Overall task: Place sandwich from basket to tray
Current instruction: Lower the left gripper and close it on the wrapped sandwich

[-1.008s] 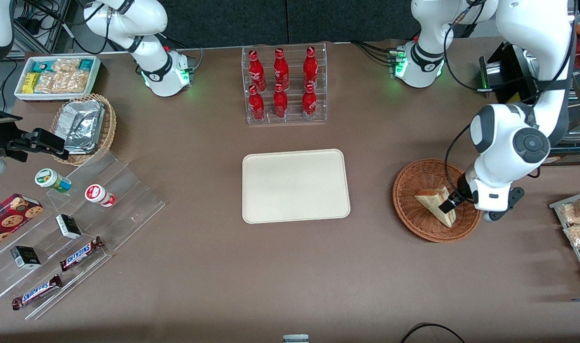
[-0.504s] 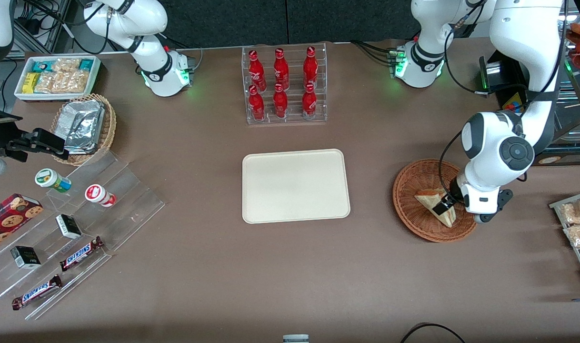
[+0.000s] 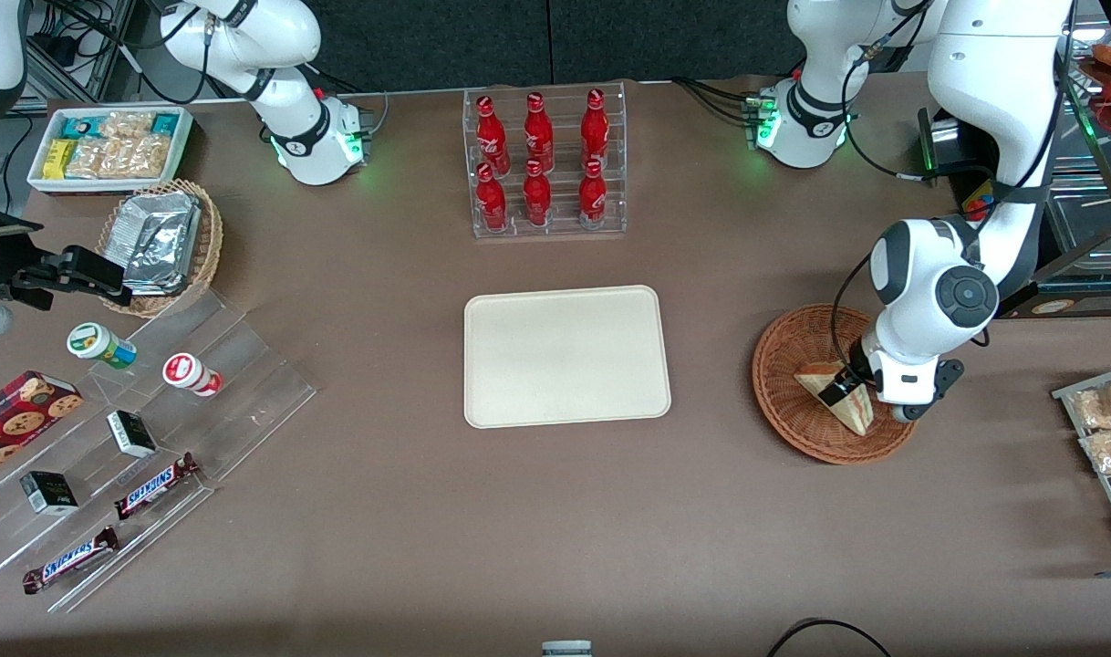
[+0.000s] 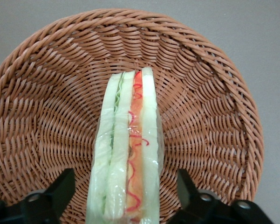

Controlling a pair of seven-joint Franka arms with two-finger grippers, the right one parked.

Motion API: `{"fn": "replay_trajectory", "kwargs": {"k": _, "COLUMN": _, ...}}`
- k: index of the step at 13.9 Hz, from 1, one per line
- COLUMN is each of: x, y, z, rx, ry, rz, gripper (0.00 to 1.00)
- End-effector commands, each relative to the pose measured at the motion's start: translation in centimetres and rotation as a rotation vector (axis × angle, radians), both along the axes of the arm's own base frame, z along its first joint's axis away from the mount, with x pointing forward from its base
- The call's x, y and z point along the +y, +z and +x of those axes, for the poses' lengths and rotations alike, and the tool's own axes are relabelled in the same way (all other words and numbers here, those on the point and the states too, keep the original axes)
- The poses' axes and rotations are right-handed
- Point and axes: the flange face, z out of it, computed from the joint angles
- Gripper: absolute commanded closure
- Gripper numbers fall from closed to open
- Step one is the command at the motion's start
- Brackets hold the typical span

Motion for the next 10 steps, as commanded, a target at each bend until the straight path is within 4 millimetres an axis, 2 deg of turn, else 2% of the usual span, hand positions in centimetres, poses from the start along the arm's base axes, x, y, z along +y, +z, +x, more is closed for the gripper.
{"fn": "replay_trajectory", "kwargs": {"k": 1, "x": -0.3, "y": 0.5, "z": 0.0, "rx": -0.012, "ry": 0.001, "rz": 0.008, "gripper": 0.97}}
{"fn": "replay_trajectory", "kwargs": {"k": 3, "x": -0.5, "y": 0.5, "z": 0.0, "rx": 0.015, "ry": -0.033, "rz": 0.012, "gripper": 1.00}}
{"fn": "replay_trajectory", "kwargs": {"k": 5, "x": -0.8, "y": 1.7, "z": 0.6, "rx": 0.023, "ry": -0.054, "rz": 0.012, "gripper": 1.00}}
{"fn": "replay_trajectory", "kwargs": {"k": 8, "x": -1.7, "y": 5.7, "z": 2.1, "rx": 0.120, "ry": -0.104, "rz": 0.014, "gripper": 1.00}}
{"fn": "replay_trajectory", "kwargs": {"k": 10, "x": -3.0, "y": 9.7, "z": 2.9, "rx": 0.158, "ry": -0.150, "rz": 0.041, "gripper": 1.00}}
